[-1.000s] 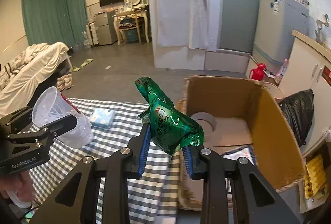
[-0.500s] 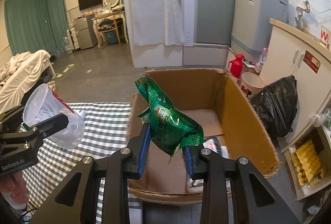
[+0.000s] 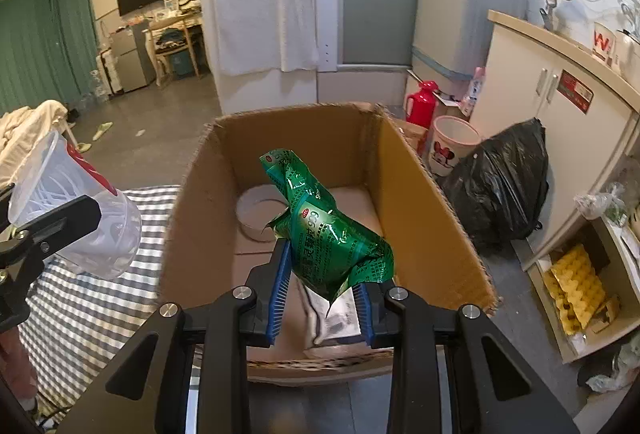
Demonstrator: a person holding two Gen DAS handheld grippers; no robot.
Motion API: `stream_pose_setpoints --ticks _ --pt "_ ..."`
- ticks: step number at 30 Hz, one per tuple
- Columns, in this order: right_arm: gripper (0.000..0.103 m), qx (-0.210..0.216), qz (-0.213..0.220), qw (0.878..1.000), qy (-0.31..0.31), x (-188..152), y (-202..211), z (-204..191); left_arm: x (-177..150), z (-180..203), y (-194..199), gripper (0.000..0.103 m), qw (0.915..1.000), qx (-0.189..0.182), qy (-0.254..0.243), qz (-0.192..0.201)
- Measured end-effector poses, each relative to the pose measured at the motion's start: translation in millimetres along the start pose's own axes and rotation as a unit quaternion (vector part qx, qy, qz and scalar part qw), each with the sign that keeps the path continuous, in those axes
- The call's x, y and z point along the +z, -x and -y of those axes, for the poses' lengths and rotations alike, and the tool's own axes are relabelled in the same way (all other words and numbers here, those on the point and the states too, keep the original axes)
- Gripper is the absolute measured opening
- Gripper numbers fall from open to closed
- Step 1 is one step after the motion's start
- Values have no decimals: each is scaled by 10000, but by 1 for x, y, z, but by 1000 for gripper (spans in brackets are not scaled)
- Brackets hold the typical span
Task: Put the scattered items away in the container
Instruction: 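Carry the green bag and clear cup together over the cardboard box, then release the green bag with the right gripper while the left drops the cup into the box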
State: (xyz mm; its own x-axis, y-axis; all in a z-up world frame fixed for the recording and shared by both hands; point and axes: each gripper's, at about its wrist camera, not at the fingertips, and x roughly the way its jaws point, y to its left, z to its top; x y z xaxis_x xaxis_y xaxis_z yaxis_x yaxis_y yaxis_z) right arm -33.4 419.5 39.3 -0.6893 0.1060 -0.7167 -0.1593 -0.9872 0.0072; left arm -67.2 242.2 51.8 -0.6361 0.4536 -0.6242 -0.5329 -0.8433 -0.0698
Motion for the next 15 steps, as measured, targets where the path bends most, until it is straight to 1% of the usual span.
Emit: stream_pose_setpoints --ticks 7,15 --pt "29 -176 -179 9997 -45 -4 -7 12 3 23 -13 64 9997 -180 -152 -71" --pt "29 -274 -326 9991 -37 -7 -16 18 3 44 -28 64 9990 -278 -308 -154"
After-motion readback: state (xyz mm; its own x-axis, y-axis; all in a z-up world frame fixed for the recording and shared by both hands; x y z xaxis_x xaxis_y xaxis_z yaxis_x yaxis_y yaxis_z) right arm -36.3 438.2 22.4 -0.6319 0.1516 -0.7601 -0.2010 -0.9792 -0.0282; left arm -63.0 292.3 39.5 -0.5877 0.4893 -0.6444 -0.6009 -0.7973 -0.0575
